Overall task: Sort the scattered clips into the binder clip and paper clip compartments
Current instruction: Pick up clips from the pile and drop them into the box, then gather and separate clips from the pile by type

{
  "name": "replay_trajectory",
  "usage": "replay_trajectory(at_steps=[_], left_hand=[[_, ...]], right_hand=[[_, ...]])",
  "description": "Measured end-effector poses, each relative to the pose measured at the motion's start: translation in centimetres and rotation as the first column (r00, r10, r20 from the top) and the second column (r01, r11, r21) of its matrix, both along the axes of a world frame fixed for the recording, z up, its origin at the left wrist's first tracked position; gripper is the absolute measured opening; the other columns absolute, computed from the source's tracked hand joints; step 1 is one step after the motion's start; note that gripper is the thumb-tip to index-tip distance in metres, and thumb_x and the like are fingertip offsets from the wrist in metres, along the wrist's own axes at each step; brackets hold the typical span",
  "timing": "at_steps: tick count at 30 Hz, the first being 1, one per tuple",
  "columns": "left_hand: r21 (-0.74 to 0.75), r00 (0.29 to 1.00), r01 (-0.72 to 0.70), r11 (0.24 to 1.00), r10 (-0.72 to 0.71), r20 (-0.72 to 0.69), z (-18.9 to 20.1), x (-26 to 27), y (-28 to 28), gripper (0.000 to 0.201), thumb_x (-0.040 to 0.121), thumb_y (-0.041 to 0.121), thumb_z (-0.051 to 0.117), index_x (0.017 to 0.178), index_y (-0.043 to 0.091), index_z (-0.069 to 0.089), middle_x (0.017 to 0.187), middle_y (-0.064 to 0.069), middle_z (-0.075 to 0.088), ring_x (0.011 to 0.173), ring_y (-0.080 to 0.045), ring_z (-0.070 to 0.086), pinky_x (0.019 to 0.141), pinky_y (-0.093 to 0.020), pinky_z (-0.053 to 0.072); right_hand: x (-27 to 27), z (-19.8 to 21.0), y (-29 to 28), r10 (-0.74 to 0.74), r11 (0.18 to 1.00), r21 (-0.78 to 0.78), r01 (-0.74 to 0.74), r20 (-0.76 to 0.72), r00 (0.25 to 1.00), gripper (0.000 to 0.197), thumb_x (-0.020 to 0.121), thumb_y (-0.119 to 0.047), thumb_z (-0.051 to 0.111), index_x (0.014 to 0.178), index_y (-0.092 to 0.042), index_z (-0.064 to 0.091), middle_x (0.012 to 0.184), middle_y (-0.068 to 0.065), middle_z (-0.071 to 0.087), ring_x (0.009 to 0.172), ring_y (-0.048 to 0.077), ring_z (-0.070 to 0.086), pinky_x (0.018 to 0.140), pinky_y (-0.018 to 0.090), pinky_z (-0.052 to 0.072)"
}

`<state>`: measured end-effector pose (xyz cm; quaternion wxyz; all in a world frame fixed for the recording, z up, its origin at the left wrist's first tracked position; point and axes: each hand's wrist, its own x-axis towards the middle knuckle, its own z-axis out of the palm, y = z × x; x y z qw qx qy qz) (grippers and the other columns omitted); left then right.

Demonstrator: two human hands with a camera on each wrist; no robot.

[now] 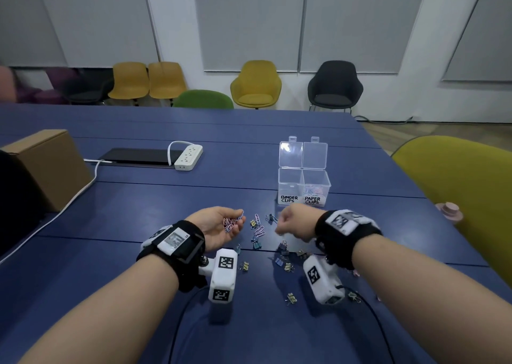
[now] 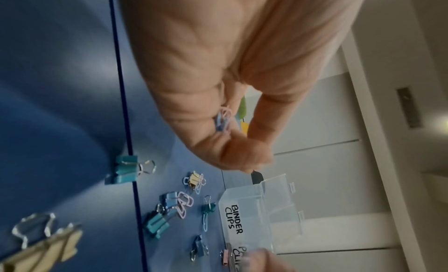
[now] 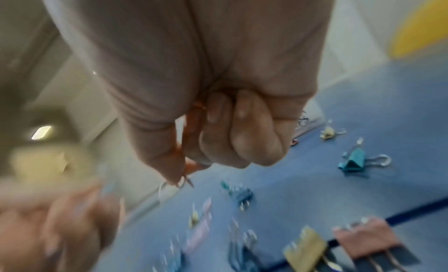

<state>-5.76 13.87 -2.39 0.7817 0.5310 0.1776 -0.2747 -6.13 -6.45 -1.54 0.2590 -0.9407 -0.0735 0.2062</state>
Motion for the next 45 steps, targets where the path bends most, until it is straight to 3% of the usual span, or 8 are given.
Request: replay_trajectory(at_steps=[4, 10, 17, 25, 29, 33, 42, 45], left_hand=[[0.06, 1.0, 0.003, 0.998, -0.005, 0.027, -0.3, 0.0, -0.5, 0.01, 0.092, 0.0, 0.053, 0.084, 0.001, 0.06, 0.069, -0.007, 0.057, 0.046, -0.01, 0.057, 0.042, -0.015, 0.05], [0.196, 0.959, 0.282, 0.939, -0.272, -0.076, 0.1, 1.2, -2.7, 0.023, 0.094, 0.006, 0.04, 0.074, 0.005, 0.052, 0.064, -0.008, 0.052, 0.052, -0.015, 0.05, 0.043, -0.017, 0.047], [0.409, 0.849, 0.504, 0.761, -0.524, -0.072, 2.8, 4.6, -7.8, 0.017, 0.095, 0.003, 0.042, 0.084, 0.004, 0.055, 0.059, -0.003, 0.053, 0.058, -0.011, 0.046, 0.049, -0.017, 0.04], [0.101, 0.971, 0.144, 0.984, -0.161, 0.179, 6.9, 9.8, -15.9, 0.04, 0.102, 0.037, 0.032, 0.081, 0.006, 0.045, 0.072, -0.009, 0.043, 0.062, -0.019, 0.044, 0.062, -0.028, 0.041], [0.058, 0.97, 0.034, 0.998, -0.047, 0.239, 6.0, 11.4, -18.2, 0.056, 0.099, 0.049, 0.035, 0.119, -0.001, 0.049, 0.103, -0.013, 0.045, 0.08, -0.019, 0.047, 0.065, -0.026, 0.04], [0.186, 0.957, 0.056, 0.981, -0.107, 0.271, 4.6, 12.0, -18.2, 0.056, 0.095, 0.06, 0.032, 0.087, 0.009, 0.053, 0.097, -0.006, 0.05, 0.079, -0.015, 0.045, 0.081, -0.029, 0.035], [0.585, 0.769, -0.072, 0.808, -0.329, 0.549, 4.7, 9.5, -9.8, 0.02, 0.089, 0.003, 0.052, 0.071, 0.012, 0.052, 0.069, -0.004, 0.055, 0.06, -0.015, 0.05, 0.055, -0.024, 0.042], [0.728, 0.77, -0.005, 0.685, -0.462, 0.44, 3.1, 9.0, -6.5, 0.021, 0.086, -0.003, 0.056, 0.071, 0.012, 0.053, 0.066, -0.006, 0.052, 0.055, -0.014, 0.046, 0.049, -0.022, 0.042]], right_hand=[[-0.3, 0.4, -4.2, -0.251, 0.558, 0.673, 0.486, -0.421, 0.872, 0.025, 0.093, -0.01, 0.043, 0.069, -0.018, 0.039, 0.056, -0.003, 0.029, 0.041, 0.008, 0.023, 0.039, 0.017, 0.017], [-1.5, -0.1, -9.0, -0.29, 0.134, 0.743, 0.656, -0.604, 0.743, 0.015, 0.091, -0.003, 0.037, 0.08, -0.006, 0.046, 0.073, 0.013, 0.053, 0.049, 0.016, 0.052, 0.033, 0.018, 0.035], [0.0, -0.4, -11.5, -0.398, 0.302, 0.698, 0.649, -0.526, 0.752, 0.018, 0.089, 0.01, 0.047, 0.085, -0.008, 0.049, 0.07, 0.012, 0.061, 0.047, 0.01, 0.057, 0.037, 0.013, 0.039], [4.5, 3.3, -11.5, -0.423, 0.494, 0.578, 0.649, -0.493, 0.761, 0.015, 0.093, 0.0, 0.042, 0.081, -0.006, 0.05, 0.064, 0.006, 0.043, 0.053, 0.013, 0.036, 0.035, 0.016, 0.026], [7.5, 4.6, -10.5, -0.488, 0.502, 0.613, 0.61, -0.381, 0.785, 0.025, 0.095, 0.004, 0.032, 0.076, -0.009, 0.042, 0.063, 0.006, 0.033, 0.054, 0.015, 0.028, 0.05, 0.024, 0.022], [10.0, 5.1, -9.4, -0.566, 0.525, 0.644, 0.557, -0.225, 0.793, 0.03, 0.095, 0.005, 0.031, 0.072, -0.011, 0.04, 0.061, 0.006, 0.032, 0.052, 0.016, 0.028, 0.05, 0.026, 0.026], [11.5, 2.8, -7.9, -0.44, 0.827, 0.431, 0.361, 0.097, 0.893, 0.038, 0.087, 0.0, 0.043, 0.125, -0.007, 0.046, 0.115, 0.015, 0.056, 0.095, 0.026, 0.054, 0.088, 0.037, 0.045], [10.8, 2.9, -7.8, -0.416, 0.868, 0.393, 0.302, 0.245, 0.876, 0.037, 0.088, 0.0, 0.039, 0.123, -0.008, 0.047, 0.105, 0.006, 0.056, 0.092, 0.021, 0.051, 0.076, 0.031, 0.044]])
